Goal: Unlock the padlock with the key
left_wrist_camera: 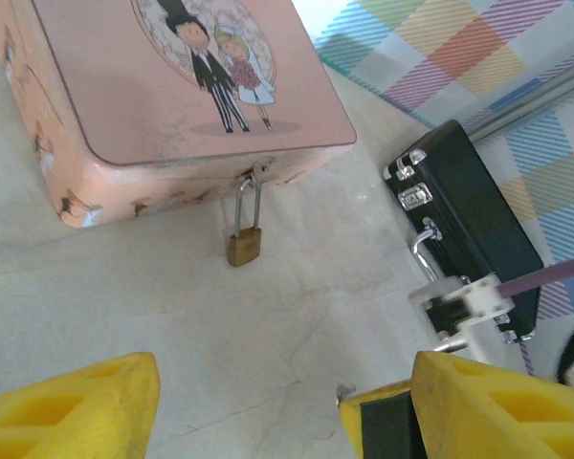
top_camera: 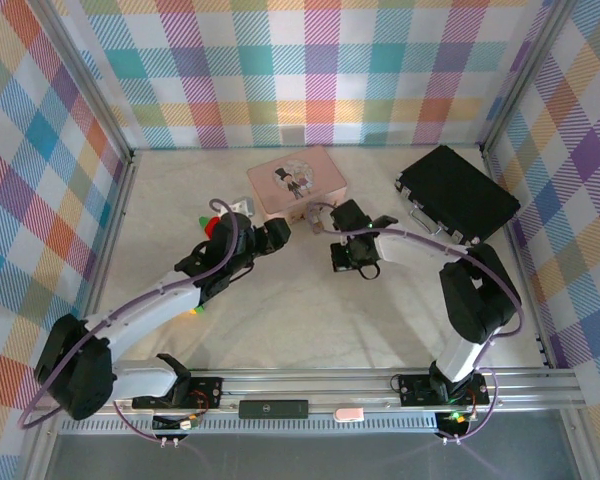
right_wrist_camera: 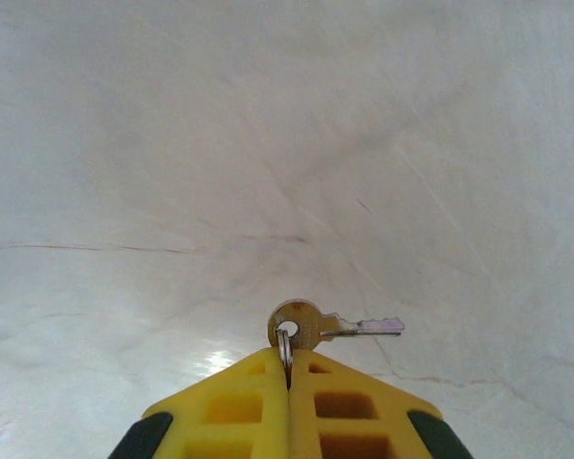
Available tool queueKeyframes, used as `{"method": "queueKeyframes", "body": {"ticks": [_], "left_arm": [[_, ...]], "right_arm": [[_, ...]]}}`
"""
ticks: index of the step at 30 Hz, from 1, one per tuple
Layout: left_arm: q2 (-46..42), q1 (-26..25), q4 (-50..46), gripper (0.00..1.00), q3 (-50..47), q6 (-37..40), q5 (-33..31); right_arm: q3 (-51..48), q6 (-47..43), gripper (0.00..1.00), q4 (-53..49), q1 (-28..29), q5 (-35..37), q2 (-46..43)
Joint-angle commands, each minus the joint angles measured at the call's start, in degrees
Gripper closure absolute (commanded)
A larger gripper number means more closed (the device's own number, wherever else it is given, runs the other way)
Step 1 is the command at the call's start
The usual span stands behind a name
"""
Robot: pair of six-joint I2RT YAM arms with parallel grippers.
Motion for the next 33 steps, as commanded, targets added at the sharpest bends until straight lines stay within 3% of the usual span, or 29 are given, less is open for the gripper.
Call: {"method": "queueKeyframes", "body": {"ticks": [1,6,15,20,27,33], "left_arm": [[2.4,0.6,0.4,0.28,5.5,-4.7,4.2],[3.3,0.7,6.4,0.26,1.3,-15.6,6.3],[6.9,0.7,13.8,0.29,-1.5,-27.7,12.5],[9.3,0.6,17.8,0.35,-2.6,-31.2,16.6],[9.2,0.5,17.6,0.36,-1.6,-32.7,20.1],[6.2,0.1,18.5,0.35,-3.9,-33.4,17.7]], "right_arm": [[4.9,-10.5,1.0,-4.4,-0.2,-3.8,-1.7],[6.5,-13.3,1.0,-5.2,-0.2,-8.8,-2.3],[1.5,-22.1,1.0,-0.7,-0.3,-22.8,-11.3],[0.7,-28.4,1.0,0.2,-0.7,-25.8,-15.9],[1.4,-30.2,1.0,-0.5,-1.3,-29.8,-16.5],[-0.1,-28.4,1.0,1.3,-1.3,-31.5,-14.2]]}}
